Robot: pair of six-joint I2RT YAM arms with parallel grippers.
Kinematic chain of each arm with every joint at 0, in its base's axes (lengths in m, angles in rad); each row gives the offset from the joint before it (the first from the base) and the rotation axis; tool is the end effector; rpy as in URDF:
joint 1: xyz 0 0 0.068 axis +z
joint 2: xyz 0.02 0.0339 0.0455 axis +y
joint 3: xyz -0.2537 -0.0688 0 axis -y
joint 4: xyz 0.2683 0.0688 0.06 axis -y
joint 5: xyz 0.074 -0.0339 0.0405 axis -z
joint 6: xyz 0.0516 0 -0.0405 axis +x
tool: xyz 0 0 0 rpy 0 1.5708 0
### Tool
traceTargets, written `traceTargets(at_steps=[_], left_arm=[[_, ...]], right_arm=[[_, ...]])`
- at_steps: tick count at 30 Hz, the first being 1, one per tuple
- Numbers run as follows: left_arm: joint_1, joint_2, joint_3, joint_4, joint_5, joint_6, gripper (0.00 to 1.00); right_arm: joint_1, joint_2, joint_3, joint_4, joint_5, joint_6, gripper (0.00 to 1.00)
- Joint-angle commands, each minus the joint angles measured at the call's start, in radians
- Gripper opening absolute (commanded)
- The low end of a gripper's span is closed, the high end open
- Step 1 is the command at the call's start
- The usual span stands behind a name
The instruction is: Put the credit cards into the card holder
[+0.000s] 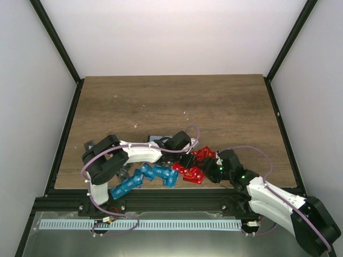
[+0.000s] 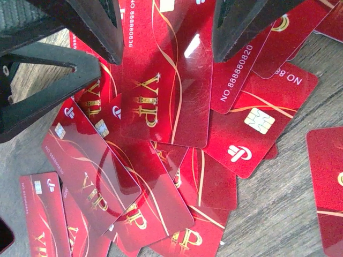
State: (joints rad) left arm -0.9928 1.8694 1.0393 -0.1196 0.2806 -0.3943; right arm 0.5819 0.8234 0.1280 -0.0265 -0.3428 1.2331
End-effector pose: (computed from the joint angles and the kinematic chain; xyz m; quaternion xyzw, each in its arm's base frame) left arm 0.2021 -0.3360 0.0980 0.3188 0.8883 -0.2958 0.1476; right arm 0.1442 0.1156 0.0927 0.2207 0.8732 0.4154 0.1274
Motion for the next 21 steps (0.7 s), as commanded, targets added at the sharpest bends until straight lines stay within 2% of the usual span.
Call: traceTargets(at_steps=[1, 13, 21], left_arm=[[0.0, 0.021, -0.062, -0.023, 0.076, -0.03, 0.48], [-0.002, 0.011, -0.154, 0.087, 0.207, -0.093, 0.44], [-0.005, -0.007, -0.205, 0.157, 0.281, -0.121, 0.44]], right_arm=[[-0.005, 0.051, -0.025, 0.056, 0.019, 0.037, 0.64], [-0.005, 0.224, -0.102, 0.369, -0.036, 0.062, 0.57], [-0.008, 0.163, -0.146, 0.488, -0.028, 0.053, 0.52]])
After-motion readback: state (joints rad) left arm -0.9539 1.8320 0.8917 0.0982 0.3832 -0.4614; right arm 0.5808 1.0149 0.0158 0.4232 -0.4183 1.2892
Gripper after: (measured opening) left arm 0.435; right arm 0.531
